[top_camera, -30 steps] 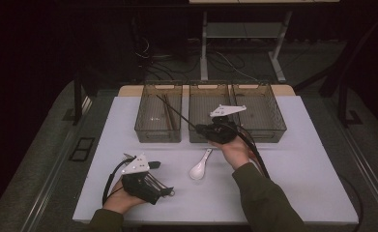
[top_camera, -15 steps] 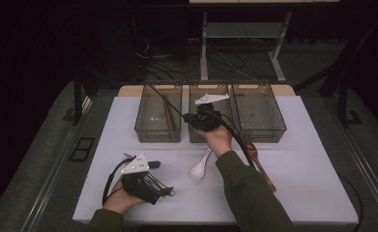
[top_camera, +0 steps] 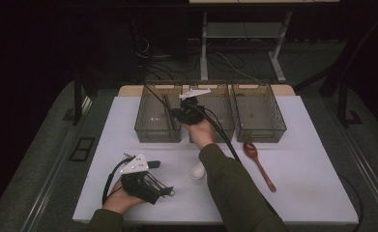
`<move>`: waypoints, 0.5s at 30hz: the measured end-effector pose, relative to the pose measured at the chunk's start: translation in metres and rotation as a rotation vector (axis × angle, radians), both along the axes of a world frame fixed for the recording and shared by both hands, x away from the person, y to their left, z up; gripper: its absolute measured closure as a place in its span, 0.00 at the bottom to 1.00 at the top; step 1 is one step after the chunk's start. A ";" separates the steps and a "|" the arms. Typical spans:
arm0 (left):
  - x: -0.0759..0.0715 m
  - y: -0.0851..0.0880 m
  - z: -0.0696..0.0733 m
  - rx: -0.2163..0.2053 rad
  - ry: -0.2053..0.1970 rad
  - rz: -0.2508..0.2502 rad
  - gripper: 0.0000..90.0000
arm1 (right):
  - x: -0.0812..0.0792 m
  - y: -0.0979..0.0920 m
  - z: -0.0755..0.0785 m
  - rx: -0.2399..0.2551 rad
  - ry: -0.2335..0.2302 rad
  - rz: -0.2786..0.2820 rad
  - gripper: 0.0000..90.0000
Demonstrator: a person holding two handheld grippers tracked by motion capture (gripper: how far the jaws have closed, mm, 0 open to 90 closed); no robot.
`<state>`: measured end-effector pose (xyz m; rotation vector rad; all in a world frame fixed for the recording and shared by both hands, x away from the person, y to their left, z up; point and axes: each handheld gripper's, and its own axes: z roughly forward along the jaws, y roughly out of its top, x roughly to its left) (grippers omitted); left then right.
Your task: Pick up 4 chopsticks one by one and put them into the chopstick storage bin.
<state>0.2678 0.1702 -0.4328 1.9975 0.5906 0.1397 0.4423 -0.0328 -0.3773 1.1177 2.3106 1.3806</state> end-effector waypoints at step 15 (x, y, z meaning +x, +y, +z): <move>0.000 0.000 0.001 -0.003 -0.001 -0.005 0.00 | 0.007 0.026 -0.019 -0.048 0.030 -0.005 0.82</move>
